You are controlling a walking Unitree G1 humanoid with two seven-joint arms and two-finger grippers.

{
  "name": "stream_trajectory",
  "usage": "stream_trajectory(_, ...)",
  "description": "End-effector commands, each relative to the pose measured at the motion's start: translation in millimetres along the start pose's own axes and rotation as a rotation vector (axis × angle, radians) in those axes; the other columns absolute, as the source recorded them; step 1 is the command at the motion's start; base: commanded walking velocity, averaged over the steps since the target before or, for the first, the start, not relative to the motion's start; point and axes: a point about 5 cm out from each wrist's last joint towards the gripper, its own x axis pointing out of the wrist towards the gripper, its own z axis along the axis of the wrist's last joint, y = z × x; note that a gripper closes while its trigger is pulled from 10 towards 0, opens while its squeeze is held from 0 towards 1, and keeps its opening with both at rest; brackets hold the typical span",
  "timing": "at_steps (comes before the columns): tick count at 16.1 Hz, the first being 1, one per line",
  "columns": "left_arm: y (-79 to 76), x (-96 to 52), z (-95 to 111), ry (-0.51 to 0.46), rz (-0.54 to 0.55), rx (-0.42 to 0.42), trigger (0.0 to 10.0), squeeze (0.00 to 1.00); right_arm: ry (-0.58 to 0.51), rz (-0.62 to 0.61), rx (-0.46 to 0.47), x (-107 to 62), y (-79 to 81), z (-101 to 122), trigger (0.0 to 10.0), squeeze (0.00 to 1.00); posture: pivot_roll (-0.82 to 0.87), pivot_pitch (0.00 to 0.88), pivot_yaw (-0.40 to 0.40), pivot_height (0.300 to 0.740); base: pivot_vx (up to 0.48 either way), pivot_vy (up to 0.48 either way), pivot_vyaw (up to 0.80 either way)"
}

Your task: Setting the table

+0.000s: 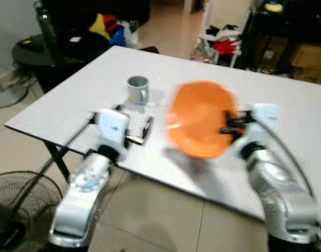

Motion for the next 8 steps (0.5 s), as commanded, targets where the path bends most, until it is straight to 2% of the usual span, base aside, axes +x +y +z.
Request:
stream_trajectory(1,9.3,-2.8,2.0,-0.006,0.030,0.026,10.0,0.00,-0.032,0.058,0.015,1.1,12.9,7.5,10.0,0.00,0.12,0.000,-0.016,0.740,0.364,0.000,0.00)
stream_trajectory(8,10.0,-4.5,0.9,0.000,0.033,0.029,10.0,0.00,-0.023,0.047,0.050,4.5,8.6,6.3,10.0,0.00,0.13,0.000,-0.018,0.740,0.359,0.000,0.00)
